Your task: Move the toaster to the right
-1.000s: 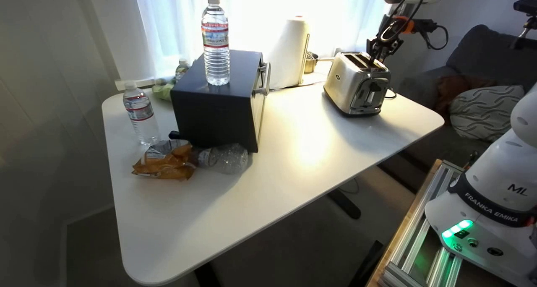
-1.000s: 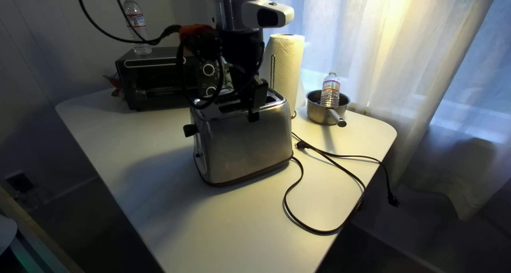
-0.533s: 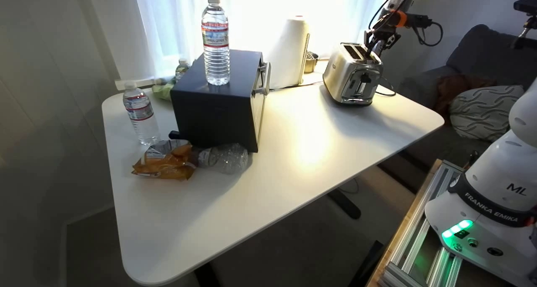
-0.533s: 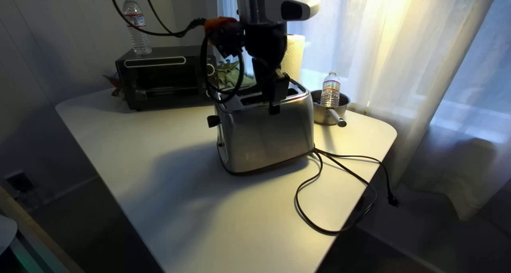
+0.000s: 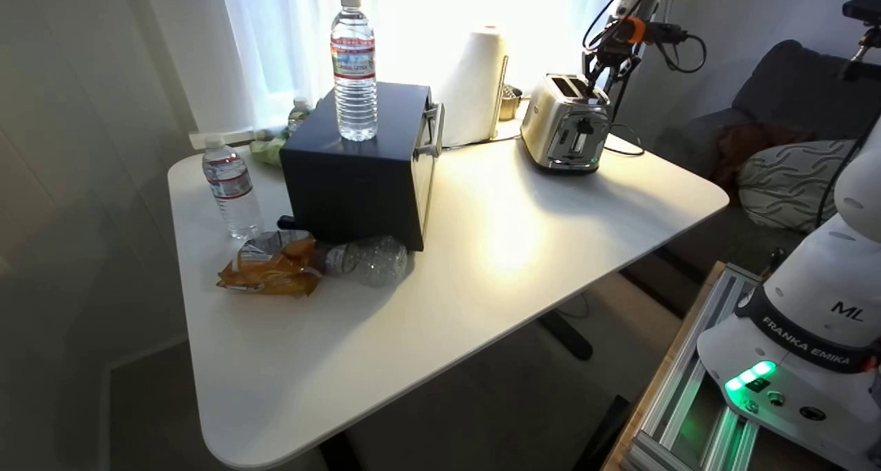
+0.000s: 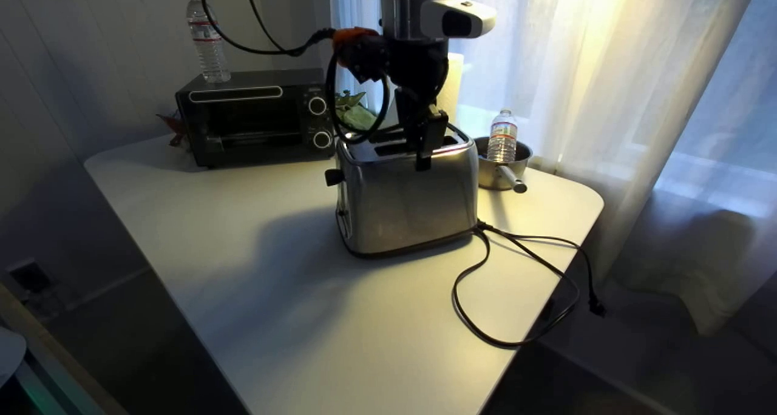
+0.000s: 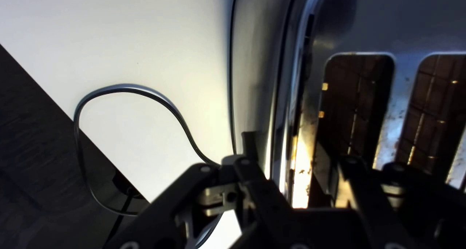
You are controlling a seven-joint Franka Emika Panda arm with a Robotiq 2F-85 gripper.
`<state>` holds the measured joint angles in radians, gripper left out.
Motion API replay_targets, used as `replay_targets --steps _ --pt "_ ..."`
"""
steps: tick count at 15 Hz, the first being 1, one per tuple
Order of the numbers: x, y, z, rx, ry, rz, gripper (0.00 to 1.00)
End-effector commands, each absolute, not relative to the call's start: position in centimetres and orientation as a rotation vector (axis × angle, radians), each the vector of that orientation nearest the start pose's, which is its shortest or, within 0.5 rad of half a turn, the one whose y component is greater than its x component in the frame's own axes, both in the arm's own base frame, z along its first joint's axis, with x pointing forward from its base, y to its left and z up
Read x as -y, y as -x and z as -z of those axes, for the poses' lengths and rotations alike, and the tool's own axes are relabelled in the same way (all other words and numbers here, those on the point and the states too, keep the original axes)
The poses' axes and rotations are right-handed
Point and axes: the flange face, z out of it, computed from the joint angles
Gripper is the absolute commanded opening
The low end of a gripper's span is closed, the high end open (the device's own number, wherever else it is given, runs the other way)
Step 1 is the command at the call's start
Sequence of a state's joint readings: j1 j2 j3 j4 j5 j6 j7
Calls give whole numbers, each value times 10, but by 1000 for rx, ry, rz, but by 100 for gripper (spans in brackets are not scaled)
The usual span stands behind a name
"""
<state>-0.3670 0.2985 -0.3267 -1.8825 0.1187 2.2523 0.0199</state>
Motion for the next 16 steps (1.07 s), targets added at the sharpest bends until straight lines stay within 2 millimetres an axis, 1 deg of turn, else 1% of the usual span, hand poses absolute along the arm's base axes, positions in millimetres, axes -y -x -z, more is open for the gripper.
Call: replay_targets --steps 1,7,11,16 --pt "390 -510 -398 -1186 2871 163 16" --pt "388 -530 -399 -1159 2851 155 16" --pt "395 -539 -397 -1171 2877 197 16" --pt "394 -538 -390 -1133 2898 123 16"
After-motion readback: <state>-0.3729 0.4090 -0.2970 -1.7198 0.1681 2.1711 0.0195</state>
